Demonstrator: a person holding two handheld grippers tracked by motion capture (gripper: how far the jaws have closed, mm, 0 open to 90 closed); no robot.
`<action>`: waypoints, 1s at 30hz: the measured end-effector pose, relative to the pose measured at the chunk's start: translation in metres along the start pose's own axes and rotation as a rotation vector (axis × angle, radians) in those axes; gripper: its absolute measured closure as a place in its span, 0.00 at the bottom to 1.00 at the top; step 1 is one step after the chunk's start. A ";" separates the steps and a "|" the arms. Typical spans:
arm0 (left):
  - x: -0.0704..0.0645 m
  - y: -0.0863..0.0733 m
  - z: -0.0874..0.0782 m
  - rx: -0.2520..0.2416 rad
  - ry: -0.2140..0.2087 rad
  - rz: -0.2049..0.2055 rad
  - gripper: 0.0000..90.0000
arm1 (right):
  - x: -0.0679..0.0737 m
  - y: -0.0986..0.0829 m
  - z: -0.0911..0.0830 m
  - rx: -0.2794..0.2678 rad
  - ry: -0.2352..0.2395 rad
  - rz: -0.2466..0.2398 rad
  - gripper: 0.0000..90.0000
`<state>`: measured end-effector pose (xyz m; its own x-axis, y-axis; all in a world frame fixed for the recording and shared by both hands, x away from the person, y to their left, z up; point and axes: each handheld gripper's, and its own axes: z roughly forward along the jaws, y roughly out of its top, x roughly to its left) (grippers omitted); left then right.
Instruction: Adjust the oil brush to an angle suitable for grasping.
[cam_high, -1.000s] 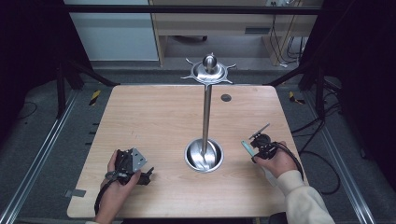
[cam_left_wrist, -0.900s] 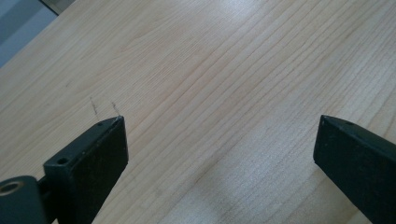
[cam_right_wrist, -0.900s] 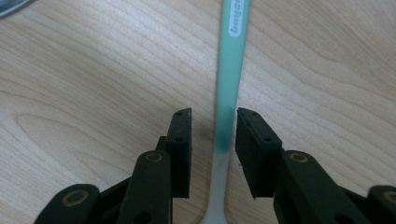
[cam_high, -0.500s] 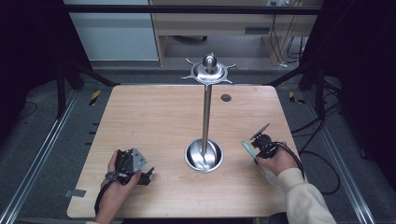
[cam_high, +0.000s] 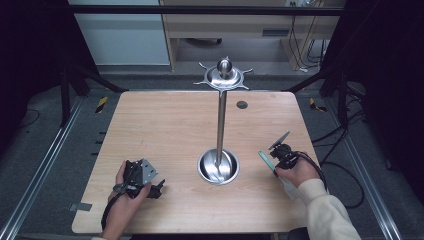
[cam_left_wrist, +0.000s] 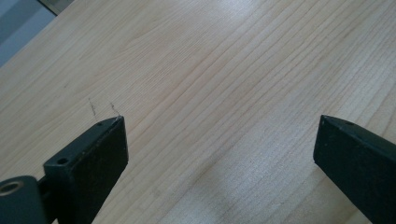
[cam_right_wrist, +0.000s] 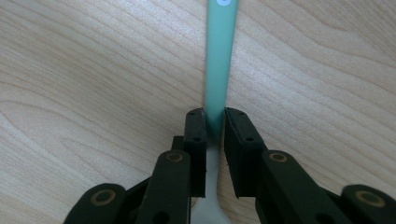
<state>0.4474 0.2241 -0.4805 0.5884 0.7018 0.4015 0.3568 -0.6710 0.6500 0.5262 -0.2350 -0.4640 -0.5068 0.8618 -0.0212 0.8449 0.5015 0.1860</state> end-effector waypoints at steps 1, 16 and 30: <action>0.000 0.000 0.000 0.000 0.000 0.000 0.03 | 0.000 0.000 0.000 0.004 0.004 0.001 0.89; 0.000 0.000 0.000 -0.002 0.000 -0.002 0.03 | -0.001 0.001 0.002 0.020 0.012 0.023 0.91; 0.001 0.000 0.000 0.003 -0.002 0.001 0.03 | -0.010 -0.005 -0.060 -0.158 0.018 0.038 0.91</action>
<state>0.4475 0.2249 -0.4803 0.5900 0.7006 0.4013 0.3582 -0.6725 0.6476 0.5173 -0.2508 -0.4062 -0.4788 0.8779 0.0061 0.8271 0.4487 0.3384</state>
